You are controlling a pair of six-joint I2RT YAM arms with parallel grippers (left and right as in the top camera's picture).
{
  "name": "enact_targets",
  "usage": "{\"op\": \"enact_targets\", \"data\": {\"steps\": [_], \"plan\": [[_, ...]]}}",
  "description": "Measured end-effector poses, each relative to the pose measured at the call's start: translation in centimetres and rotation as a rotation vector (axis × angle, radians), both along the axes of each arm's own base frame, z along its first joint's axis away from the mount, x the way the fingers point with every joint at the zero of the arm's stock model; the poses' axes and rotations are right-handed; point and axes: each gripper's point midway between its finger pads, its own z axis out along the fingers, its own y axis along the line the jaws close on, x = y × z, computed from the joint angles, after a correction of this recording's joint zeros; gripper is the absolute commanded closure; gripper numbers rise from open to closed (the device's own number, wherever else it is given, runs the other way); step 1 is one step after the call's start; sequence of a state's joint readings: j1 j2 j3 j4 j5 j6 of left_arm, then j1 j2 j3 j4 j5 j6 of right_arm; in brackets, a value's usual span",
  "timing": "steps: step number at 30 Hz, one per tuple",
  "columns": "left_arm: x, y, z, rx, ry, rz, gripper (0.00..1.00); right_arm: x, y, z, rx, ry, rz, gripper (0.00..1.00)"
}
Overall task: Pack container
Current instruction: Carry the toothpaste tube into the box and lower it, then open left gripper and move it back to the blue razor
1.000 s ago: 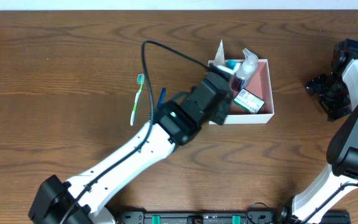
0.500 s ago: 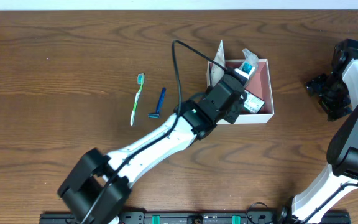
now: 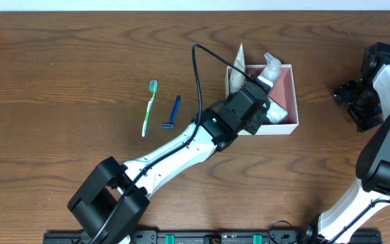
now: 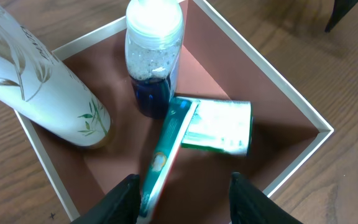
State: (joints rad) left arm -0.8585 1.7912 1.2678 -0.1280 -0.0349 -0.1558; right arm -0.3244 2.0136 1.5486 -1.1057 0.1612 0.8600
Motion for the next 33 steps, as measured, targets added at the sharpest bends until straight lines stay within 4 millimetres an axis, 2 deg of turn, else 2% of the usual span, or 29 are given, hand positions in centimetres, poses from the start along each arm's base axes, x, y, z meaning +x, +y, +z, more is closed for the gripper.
{"op": "enact_targets", "data": {"steps": [7,10,13,16,18,20,22,25,29,33], "plan": [[-0.1,0.2,0.3,0.006,-0.005,-0.003,0.37,0.0,0.0,0.0,0.000,0.000,0.000,0.01],[-0.7,1.3,1.9,0.021,-0.013,0.005,0.27,0.0,0.0,0.0,0.000,0.000,0.000,0.01],[-1.7,4.1,5.5,0.047,-0.054,0.047,0.20,0.0,0.0,0.0,0.000,0.000,-0.001,0.01],[-3.0,8.3,9.2,0.099,-0.101,0.122,0.17,0.0,0.0,0.0,0.000,0.000,-0.001,0.01],[-3.8,11.3,10.8,0.145,-0.122,0.177,0.17,0.0,0.0,0.0,0.000,0.000,-0.002,0.01],[-4.0,14.0,11.4,0.192,-0.131,0.239,0.16,0.0,0.0,0.0,0.000,-0.001,-0.003,0.01],[-3.5,16.3,11.3,0.232,-0.122,0.306,0.16,0.0,0.0,0.0,0.000,0.000,-0.003,0.01],[-1.8,19.7,9.9,0.284,-0.076,0.420,0.16,0.0,0.0,0.0,0.000,-0.001,-0.003,0.01],[1.0,23.7,6.9,0.300,0.038,0.545,0.16,0.0,0.0,0.0,0.000,-0.001,-0.003,0.01],[3.1,26.3,3.3,0.280,0.163,0.605,0.16,0.0,0.0,0.0,0.000,0.000,-0.003,0.01]]}}
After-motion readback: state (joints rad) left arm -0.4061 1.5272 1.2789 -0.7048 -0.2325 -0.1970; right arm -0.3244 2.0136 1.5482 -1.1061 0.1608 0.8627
